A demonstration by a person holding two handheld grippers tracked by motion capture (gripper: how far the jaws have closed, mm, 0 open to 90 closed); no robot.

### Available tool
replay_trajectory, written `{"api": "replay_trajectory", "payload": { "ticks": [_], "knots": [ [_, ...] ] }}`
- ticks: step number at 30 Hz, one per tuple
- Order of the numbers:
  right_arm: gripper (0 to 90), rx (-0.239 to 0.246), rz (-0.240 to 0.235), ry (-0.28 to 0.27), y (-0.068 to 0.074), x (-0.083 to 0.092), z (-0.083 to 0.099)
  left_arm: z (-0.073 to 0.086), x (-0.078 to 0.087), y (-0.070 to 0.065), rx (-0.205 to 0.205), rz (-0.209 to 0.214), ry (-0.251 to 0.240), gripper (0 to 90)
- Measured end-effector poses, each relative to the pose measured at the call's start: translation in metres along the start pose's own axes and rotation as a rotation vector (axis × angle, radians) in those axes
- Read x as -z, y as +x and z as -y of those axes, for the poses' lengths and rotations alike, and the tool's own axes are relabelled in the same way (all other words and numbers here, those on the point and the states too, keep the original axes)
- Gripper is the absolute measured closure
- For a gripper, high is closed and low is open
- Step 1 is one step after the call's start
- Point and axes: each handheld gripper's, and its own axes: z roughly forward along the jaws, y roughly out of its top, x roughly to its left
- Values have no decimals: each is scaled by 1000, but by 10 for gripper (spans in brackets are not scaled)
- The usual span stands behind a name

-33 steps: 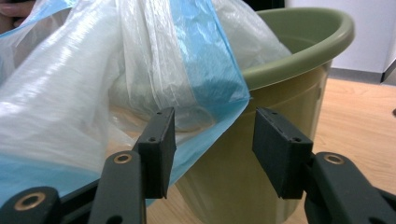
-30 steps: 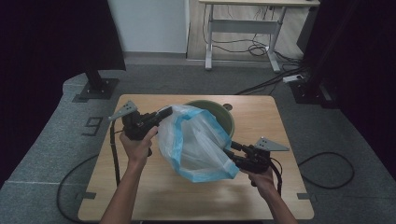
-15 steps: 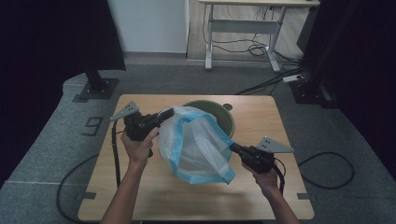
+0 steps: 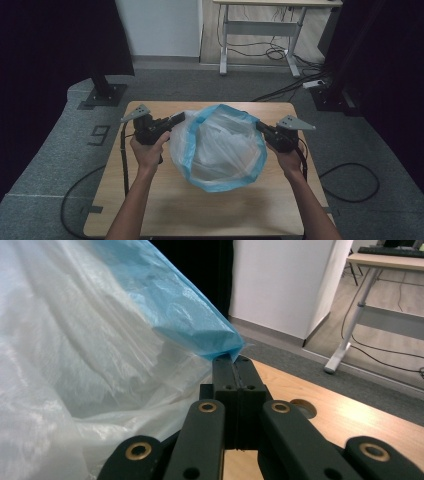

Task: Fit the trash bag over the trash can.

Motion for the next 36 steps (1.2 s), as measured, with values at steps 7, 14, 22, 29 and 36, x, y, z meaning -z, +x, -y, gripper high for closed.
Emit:
{"api": "replay_trajectory", "payload": {
  "ticks": [7, 14, 22, 29, 36],
  "knots": [
    [887, -8, 30, 51, -15, -37, -4, 4, -10, 17, 27, -47, 33, 890],
    [887, -58, 35, 67, -29, -54, 4, 9, -17, 37, 73, -79, 60, 889],
    [887, -106, 34, 107, -40, -72, 16, 21, -33, 63, 141, -96, 95, 888],
    [887, -153, 22, 115, -44, -81, 24, 25, -38, 73, 162, -110, 102, 888],
    [887, -157, -2, 148, -35, -96, 35, 35, -44, 82, 142, -177, 155, 890]
  ]
}}
